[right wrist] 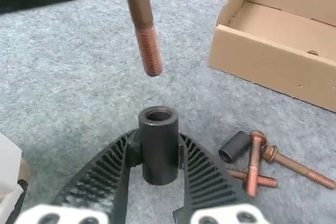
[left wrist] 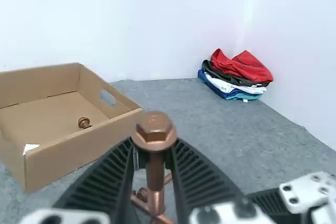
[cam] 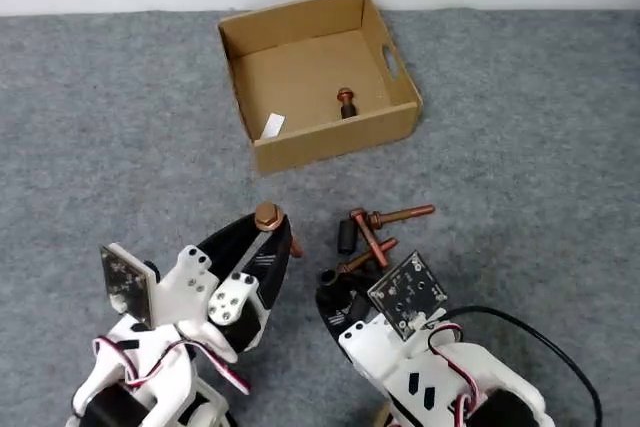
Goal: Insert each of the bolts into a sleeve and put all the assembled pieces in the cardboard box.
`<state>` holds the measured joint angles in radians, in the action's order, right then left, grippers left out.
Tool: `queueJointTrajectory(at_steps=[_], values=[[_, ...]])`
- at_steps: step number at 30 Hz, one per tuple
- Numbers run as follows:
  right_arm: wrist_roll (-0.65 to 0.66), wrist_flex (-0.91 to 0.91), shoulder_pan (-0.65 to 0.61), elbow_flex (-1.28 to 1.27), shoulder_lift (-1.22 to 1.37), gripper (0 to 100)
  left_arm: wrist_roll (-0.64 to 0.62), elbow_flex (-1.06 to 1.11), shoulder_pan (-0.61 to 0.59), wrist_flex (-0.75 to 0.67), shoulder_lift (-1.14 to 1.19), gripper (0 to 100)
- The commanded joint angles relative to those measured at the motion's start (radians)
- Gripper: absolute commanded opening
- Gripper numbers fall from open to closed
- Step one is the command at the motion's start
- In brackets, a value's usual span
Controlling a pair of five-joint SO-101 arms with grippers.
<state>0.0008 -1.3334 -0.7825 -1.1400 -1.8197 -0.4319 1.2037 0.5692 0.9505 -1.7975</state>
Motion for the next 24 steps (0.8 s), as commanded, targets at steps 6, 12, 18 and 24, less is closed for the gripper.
queueJointTrajectory(at_steps=[6, 12, 18, 24], values=[[0.071, 0.027, -0.041, 0.006, 0.015, 0.9, -0.008, -0.021, 0.098, -0.006, -0.008, 0], [0.068, 0.027, -0.039, -0.012, 0.013, 0.9, -0.008, -0.076, 0.100, 0.000, -0.005, 0], [0.069, 0.079, -0.039, -0.051, 0.012, 0.9, -0.008, -0.122, 0.100, 0.002, -0.003, 0], [0.072, 0.182, -0.039, -0.078, 0.015, 0.9, -0.008, -0.128, 0.144, 0.064, -0.003, 0]])
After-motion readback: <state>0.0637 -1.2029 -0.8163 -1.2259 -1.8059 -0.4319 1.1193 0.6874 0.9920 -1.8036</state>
